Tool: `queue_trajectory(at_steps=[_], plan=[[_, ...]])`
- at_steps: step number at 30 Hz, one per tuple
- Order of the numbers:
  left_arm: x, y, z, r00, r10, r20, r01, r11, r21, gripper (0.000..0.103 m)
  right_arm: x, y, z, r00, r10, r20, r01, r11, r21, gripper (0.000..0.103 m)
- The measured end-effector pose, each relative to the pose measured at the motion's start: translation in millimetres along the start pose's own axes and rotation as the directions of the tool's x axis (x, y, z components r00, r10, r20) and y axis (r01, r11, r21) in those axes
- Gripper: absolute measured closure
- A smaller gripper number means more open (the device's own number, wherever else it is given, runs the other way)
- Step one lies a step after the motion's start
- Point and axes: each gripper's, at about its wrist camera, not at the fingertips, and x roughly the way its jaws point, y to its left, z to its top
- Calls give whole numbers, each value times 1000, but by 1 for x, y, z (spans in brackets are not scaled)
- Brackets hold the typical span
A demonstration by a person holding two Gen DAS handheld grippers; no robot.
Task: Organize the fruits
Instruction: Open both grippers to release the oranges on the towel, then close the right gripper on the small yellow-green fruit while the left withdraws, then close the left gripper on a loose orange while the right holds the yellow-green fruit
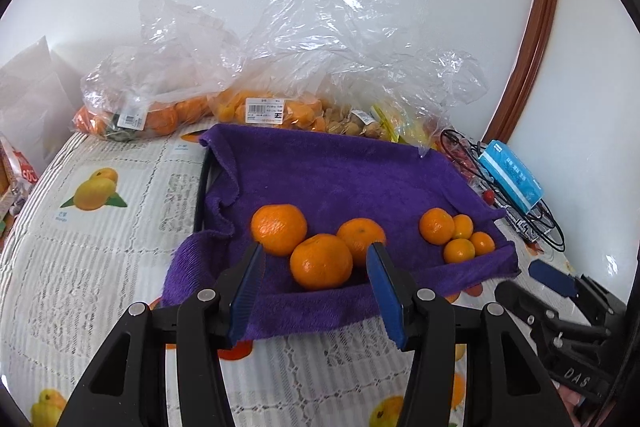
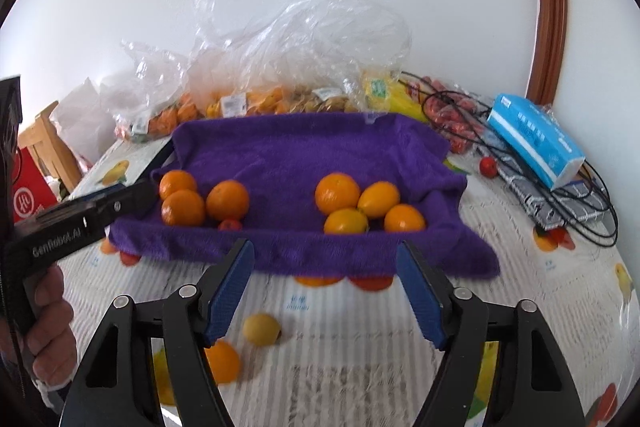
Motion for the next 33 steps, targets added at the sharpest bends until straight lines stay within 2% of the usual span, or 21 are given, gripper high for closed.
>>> queue_trajectory(at_steps=[3, 6, 12, 14, 17, 19, 28, 33], plan=[[-5, 6, -4, 1000, 10, -4, -10, 1000, -9, 53, 5, 12, -13, 998, 24, -53, -26, 999, -26, 55], [-7, 11, -7, 1000, 13, -8, -14, 1000, -23, 53, 14, 18, -23, 992, 55, -111, -58, 998, -22, 66], [-6, 13, -9, 1000, 9, -20, -9, 1000, -24, 53, 23, 22, -28, 981, 101, -167, -101, 995, 11, 68], [-7, 11, -9, 1000, 8, -19, -8, 1000, -15, 53, 26, 26, -28, 980, 89, -180, -91, 996, -1, 68], [-6, 9, -9, 1000, 10, -20, -10, 1000, -5, 53, 31, 28, -27, 977, 71, -203, -75, 997, -11, 76], [-6, 10, -9, 1000, 8, -21, -8, 1000, -8, 53, 34, 29, -28, 975, 57, -214, -62, 998, -18, 77], [-6, 12, -8, 1000, -4, -26, 3, 1000, -26, 53, 41, 23, -29, 974, 21, -224, -30, 999, -36, 78], [-4, 10, -9, 999, -5, -33, 4, 1000, -15, 53, 38, 13, -32, 983, 14, -185, -20, 999, -29, 78]])
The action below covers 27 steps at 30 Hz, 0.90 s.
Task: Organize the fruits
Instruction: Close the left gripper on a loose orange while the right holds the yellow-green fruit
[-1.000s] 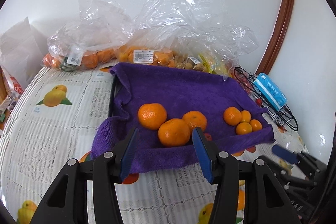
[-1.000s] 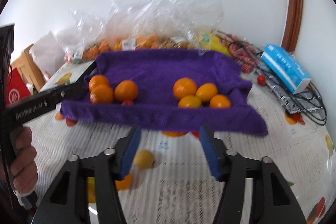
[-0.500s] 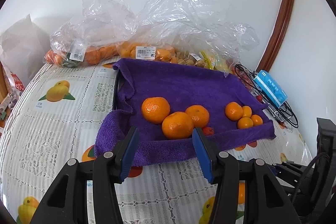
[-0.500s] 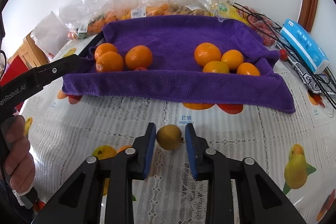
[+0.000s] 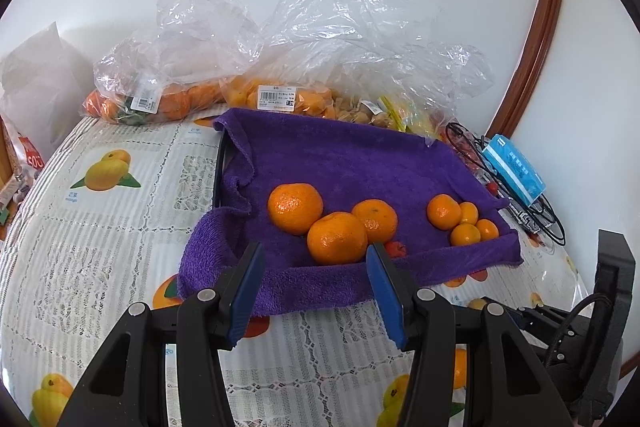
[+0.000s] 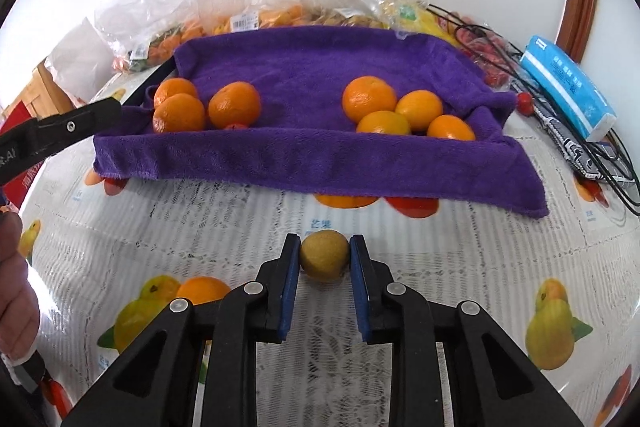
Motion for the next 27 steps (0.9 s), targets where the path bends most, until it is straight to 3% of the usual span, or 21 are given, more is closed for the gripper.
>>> queue_trajectory(at_steps=[7, 11, 15, 19, 24, 27], plan=[[3, -8, -5, 998, -49, -34, 49, 999, 23, 53, -14, -41, -12, 992, -116, 52, 113, 992, 56, 78], [6, -25, -13, 997, -59, -59, 63, 994, 85, 53, -20, -66, -23, 984, -169, 48, 164, 982, 92, 78], [7, -42, -25, 988, -115, -106, 127, 985, 116, 53, -25, -86, -31, 988, -146, 45, 138, 981, 139, 78], [3, -67, -41, 968, -200, -154, 224, 962, 155, 53, -28, -94, -34, 988, -142, 55, 132, 978, 162, 78], [6, -98, -65, 967, -154, -205, 206, 942, 266, 53, -36, -96, -38, 984, -162, 77, 149, 976, 159, 78], [17, -103, -73, 964, -98, -249, 167, 948, 272, 53, -41, -96, -42, 980, -174, 92, 160, 976, 149, 78]])
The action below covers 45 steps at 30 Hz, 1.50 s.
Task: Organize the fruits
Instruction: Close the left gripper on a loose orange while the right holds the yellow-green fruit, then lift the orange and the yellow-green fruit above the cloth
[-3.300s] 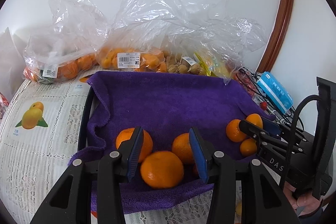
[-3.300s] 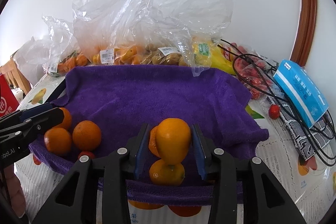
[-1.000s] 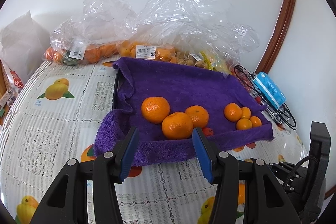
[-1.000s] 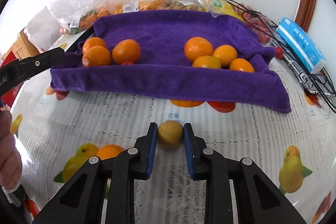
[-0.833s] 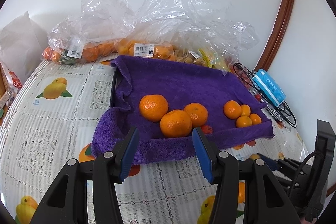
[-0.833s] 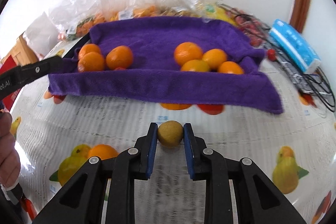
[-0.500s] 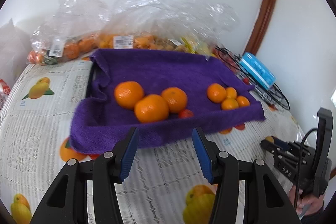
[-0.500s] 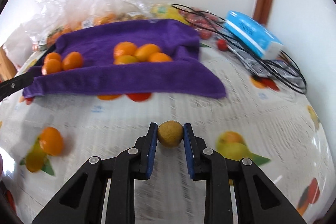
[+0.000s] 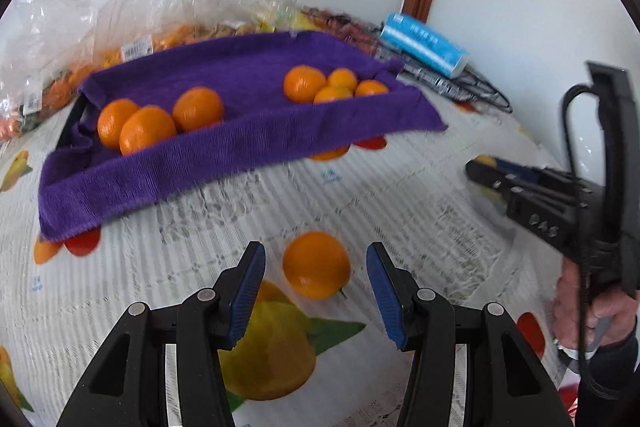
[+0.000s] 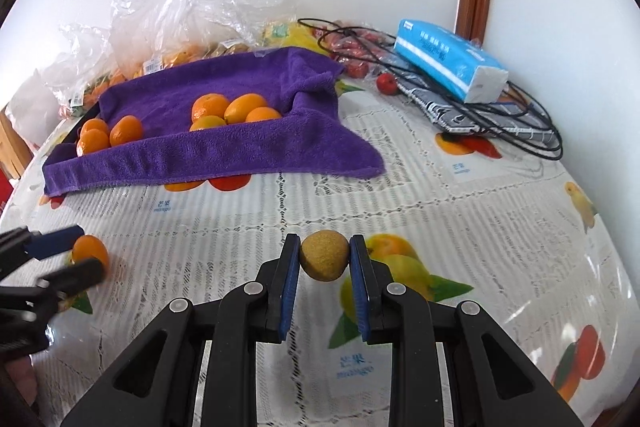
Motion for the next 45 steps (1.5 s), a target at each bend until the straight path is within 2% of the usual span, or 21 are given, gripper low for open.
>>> queue_trajectory(at_steps=[1, 2, 3, 6, 11, 14, 18, 21, 26, 32, 35, 39, 42, 45], plan=[[0, -2, 0, 1000, 12, 0, -12, 1000, 9, 54, -1, 0, -1, 1000, 0, 1, 0, 1000, -3, 78], [-1, -4, 0, 1000, 9, 7, -9, 1000, 19, 66, -1, 0, -1, 1000, 2, 1, -2, 1000, -6, 78], [0, -4, 1, 1000, 7, 4, -7, 1000, 22, 71, -2, 1, -1, 1000, 5, 3, -5, 1000, -9, 78], [0, 0, 1, 1000, 14, 6, -14, 1000, 14, 71, -1, 4, 0, 1000, 7, 1, -7, 1000, -27, 78], [1, 21, 9, 995, 104, 6, -103, 995, -8, 71, 3, 23, 4, 999, 37, -3, -37, 994, -98, 78], [0, 35, 15, 982, 187, 11, -187, 982, 1, 71, 8, 40, 9, 998, 69, -4, -69, 988, -138, 78], [4, 57, 19, 976, 216, -5, -216, 976, -25, 71, 15, 60, 18, 994, 105, -5, -105, 982, -158, 78], [4, 65, 20, 981, 196, -1, -196, 979, -61, 71, 23, 72, 24, 993, 117, -18, -119, 978, -171, 78], [3, 66, 17, 983, 182, 2, -181, 981, -68, 71, 35, 80, 24, 990, 114, -84, -129, 972, -197, 79], [5, 68, 19, 988, 154, 10, -153, 985, -81, 71, 35, 83, 23, 992, 99, -78, -113, 970, -213, 78], [4, 69, 18, 989, 147, 12, -146, 985, -89, 71, 36, 79, 24, 989, 121, -86, -136, 972, -193, 78], [5, 68, 18, 986, 165, 10, -163, 982, -91, 72, 39, 72, 25, 984, 154, -95, -167, 975, -150, 74], [5, 68, 19, 985, 174, 9, -172, 981, -95, 72, 38, 77, 24, 988, 129, -90, -143, 975, -172, 74], [6, 68, 19, 984, 175, 9, -174, 980, -99, 72, 39, 75, 24, 986, 140, -93, -154, 975, -161, 74]])
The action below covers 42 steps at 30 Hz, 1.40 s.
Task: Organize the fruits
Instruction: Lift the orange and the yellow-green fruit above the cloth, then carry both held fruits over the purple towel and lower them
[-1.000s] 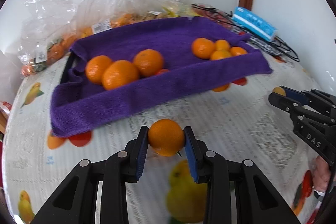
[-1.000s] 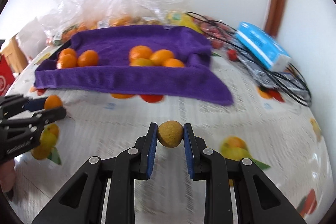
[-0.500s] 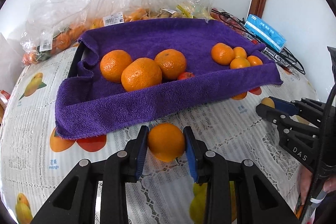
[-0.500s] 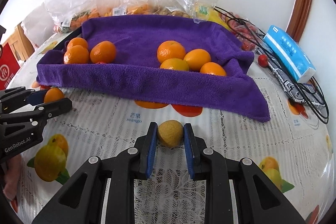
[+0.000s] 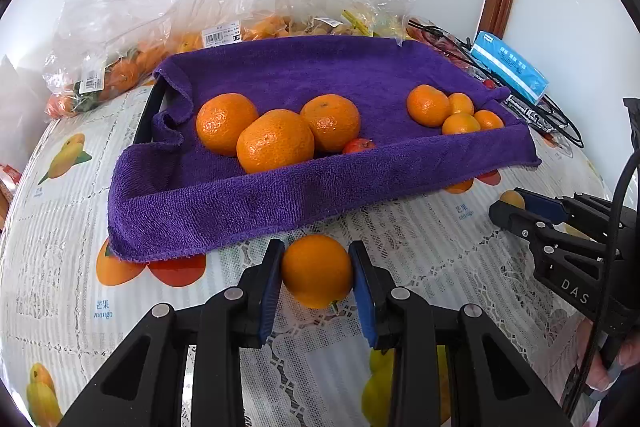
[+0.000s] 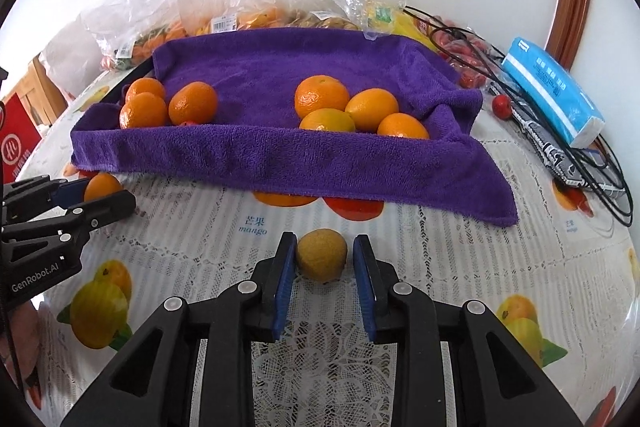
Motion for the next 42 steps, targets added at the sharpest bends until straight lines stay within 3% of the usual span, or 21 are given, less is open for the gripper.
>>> queue_trajectory(at_steps=[12, 26, 33, 35, 37, 42], plan=[[1, -2, 0, 1000, 13, -2, -13, 1000, 7, 72, 0, -2, 0, 1000, -22, -1, 22, 1000, 9, 65], [1, -1, -1, 1000, 10, 3, -10, 1000, 5, 72, 1, -3, -1, 1000, -19, -1, 19, 1000, 15, 65], [-8, 2, 0, 999, -25, 36, 25, 1000, -12, 72, 1, -4, -1, 1000, -6, 0, 6, 1000, 24, 65], [-12, 1, 0, 998, -40, 45, 41, 999, -13, 72, 0, -5, -1, 1000, -2, 1, 2, 1000, 29, 67], [-14, 1, 0, 997, -60, 50, 60, 998, -12, 72, -1, -4, -1, 1000, -3, 4, 3, 1000, 25, 77], [-20, 2, 0, 993, -102, 67, 103, 995, -16, 72, -4, 0, -1, 1000, -26, 12, 26, 1000, 14, 78]])
